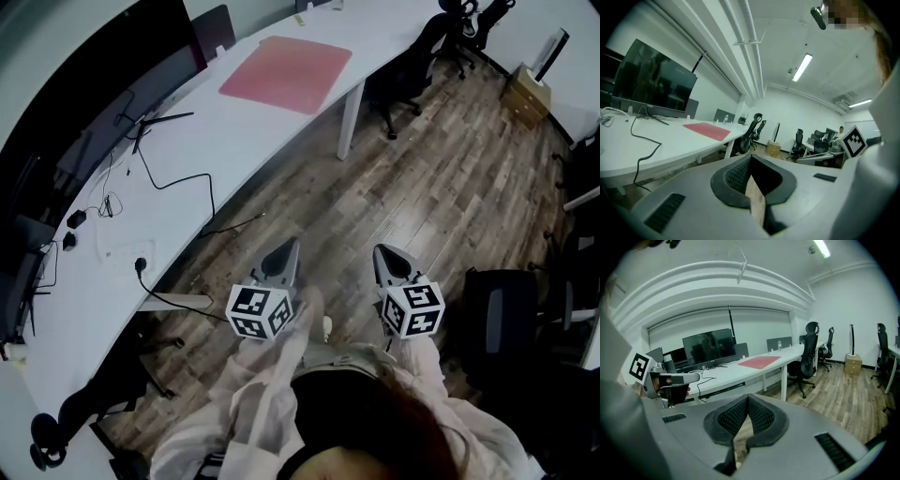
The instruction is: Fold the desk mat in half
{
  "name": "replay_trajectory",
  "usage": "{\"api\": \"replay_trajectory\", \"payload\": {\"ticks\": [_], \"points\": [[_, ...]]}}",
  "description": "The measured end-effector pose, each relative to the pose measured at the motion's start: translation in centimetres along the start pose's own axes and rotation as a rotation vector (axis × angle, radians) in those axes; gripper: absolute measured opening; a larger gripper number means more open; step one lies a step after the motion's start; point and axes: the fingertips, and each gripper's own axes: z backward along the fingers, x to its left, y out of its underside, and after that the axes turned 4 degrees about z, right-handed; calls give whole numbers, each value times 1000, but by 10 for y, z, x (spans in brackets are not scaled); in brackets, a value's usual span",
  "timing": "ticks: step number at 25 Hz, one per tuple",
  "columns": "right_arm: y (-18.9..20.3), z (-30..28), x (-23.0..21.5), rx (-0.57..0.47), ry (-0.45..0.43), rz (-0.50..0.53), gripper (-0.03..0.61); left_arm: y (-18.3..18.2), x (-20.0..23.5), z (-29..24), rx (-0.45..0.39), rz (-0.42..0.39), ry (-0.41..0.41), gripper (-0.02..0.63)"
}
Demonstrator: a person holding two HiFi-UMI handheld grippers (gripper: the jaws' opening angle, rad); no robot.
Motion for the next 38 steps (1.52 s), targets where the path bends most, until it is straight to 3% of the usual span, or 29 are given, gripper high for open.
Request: {"api": "replay_trajectory", "payload": {"ticks": [9, 14, 26, 38], "points": [[-4, -48, -30, 21, 8, -32, 14, 1, 21, -58, 45, -4, 21, 23], [-24, -96, -47, 29, 0, -21, 14, -22, 54, -102, 30, 3, 15, 23], [-117, -214, -93, 33, -9, 3, 14, -106, 124, -215, 9, 35, 39, 23], [-159, -329, -124, 45, -71, 35, 14, -143, 193, -296, -1, 36, -4, 23]]}}
